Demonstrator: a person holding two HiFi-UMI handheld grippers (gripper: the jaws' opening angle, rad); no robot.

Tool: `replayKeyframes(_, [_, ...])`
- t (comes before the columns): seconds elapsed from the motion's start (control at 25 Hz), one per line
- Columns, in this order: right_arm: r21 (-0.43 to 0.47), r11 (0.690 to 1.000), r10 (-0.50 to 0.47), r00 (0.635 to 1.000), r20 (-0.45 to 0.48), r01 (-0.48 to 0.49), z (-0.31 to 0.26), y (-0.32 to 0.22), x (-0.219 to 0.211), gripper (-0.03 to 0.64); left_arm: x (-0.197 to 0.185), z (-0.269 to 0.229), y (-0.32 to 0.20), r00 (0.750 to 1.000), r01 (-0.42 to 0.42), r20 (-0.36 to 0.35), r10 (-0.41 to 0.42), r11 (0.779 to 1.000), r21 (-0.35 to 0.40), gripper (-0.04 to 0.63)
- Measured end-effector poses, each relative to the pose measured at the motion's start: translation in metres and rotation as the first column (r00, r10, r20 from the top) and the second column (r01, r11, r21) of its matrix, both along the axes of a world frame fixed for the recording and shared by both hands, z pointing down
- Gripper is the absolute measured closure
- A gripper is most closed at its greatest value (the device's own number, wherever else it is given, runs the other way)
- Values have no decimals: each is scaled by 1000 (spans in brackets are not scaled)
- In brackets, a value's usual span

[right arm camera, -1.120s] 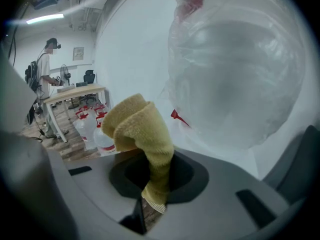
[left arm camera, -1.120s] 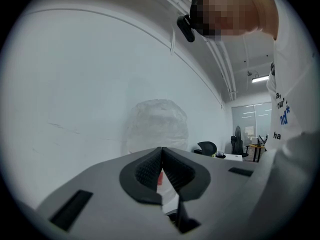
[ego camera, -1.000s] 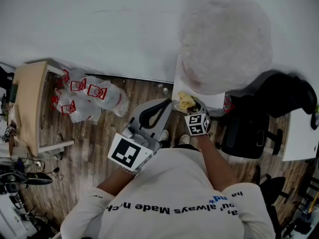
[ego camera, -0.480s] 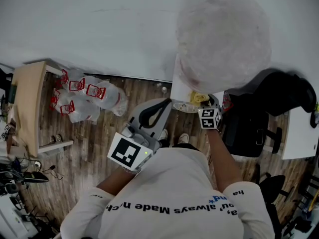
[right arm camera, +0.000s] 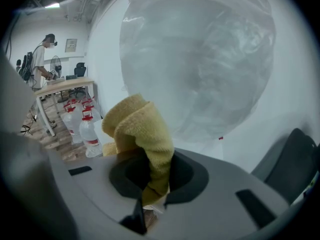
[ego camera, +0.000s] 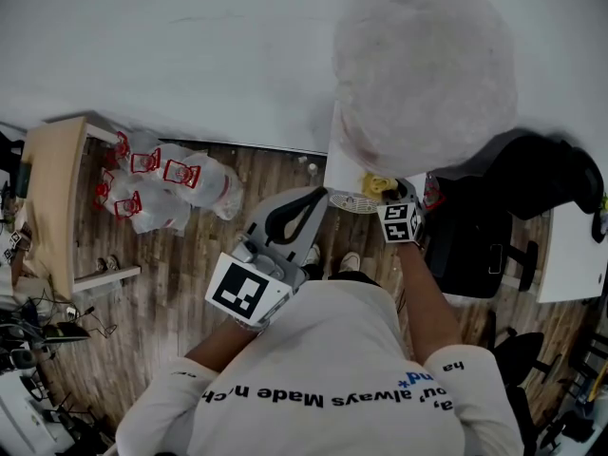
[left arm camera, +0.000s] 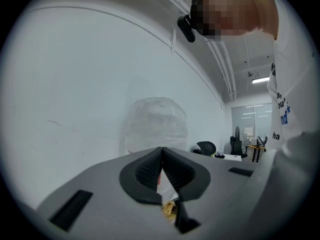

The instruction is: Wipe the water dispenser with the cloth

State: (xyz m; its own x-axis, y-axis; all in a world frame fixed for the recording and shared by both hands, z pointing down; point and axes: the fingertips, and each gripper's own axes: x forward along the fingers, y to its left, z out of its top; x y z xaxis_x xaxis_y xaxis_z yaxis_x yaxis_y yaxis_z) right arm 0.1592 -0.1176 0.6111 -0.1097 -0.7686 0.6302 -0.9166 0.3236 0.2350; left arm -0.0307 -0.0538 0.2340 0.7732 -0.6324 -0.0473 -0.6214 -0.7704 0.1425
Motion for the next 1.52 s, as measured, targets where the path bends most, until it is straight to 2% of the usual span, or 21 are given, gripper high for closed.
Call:
replayKeyframes(0.32, [2,999,-38,999,-17,38,0,16,-2,558,-1,-1,-3,1000,9,1,-9,1000,4,577])
replayKeyframes(0.96, [10,999,-42,999,-5,43,6,50,-4,557,2,-1,-6,1000,3,-4,-3,1000,4,577])
replayKeyframes(1.08, [-14,999,-34,999,27,34,7,54,-3,557,2,-3,-6,1000,1,-3,-1,1000,8,577])
replayKeyframes(1.24, [31,999,34,996,81,-37,-18,45,20,555,2,-3,-7,1000,4,-2,-4,1000,6,577])
replayKeyframes(1.52, [36,992,121,991,52,-123,-23,15,93,555,4,-2,-9,1000,4,-7,-4,1000,2,577])
